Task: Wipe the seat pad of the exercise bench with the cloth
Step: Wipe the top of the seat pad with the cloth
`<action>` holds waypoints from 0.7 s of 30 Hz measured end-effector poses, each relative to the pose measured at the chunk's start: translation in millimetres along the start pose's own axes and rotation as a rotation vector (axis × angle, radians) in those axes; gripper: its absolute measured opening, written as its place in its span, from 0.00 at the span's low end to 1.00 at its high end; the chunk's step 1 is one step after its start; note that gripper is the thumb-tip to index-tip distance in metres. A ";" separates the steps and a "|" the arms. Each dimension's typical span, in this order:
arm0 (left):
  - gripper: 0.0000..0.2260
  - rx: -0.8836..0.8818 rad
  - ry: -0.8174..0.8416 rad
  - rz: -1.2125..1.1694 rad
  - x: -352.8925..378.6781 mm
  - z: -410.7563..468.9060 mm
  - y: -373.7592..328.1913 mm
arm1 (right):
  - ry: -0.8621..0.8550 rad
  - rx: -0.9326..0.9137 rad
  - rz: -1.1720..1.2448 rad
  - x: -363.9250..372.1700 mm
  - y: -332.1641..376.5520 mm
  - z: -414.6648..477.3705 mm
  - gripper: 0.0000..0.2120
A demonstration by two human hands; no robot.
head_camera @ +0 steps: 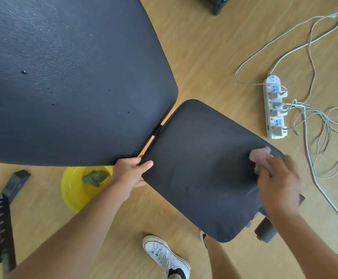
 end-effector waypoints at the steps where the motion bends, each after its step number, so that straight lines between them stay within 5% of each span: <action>1: 0.26 0.004 0.001 0.003 -0.2 -0.6 -0.6 | 0.008 -0.024 0.051 16.1 39.2 0.1 0.11; 4: 0.23 -0.010 0.023 0.000 0.1 -1.5 -1.6 | 0.205 -0.441 0.183 77.5 167.6 -40.5 0.16; 7: 0.20 -0.043 0.056 0.003 0.6 1.1 2.7 | 0.477 -1.110 -0.132 109.7 206.1 -105.4 0.09; 9: 0.22 -0.029 0.071 -0.020 2.6 1.2 1.3 | 0.582 -0.944 -0.118 105.1 183.1 -63.3 0.10; 11: 0.25 0.000 0.057 -0.021 0.5 0.5 -0.8 | 0.370 -0.454 -0.035 87.1 159.8 19.0 0.12; 13: 0.25 -0.008 0.053 -0.020 -0.2 -1.5 -1.4 | 0.122 -0.263 0.028 71.1 161.9 45.2 0.10; 16: 0.16 -0.101 0.120 -0.099 -0.2 -3.9 1.6 | 0.240 -0.508 0.063 105.6 184.5 -48.2 0.19; 19: 0.11 -0.166 0.116 -0.174 -1.1 -4.2 2.2 | 0.401 -1.036 -0.084 99.9 156.3 -137.4 0.12; 21: 0.14 -0.161 0.102 -0.188 0.1 -1.8 2.4 | 0.395 -0.933 -0.043 75.9 137.5 -101.6 0.07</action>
Point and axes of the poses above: each hand's wrist, its own z-axis towards the middle knuckle, its own x-axis out of the palm, y = z × x, the point moved 9 cm from there along z, towards the middle knuckle, and after that the axes turned 9 degrees about x, right-handed, at the moved point
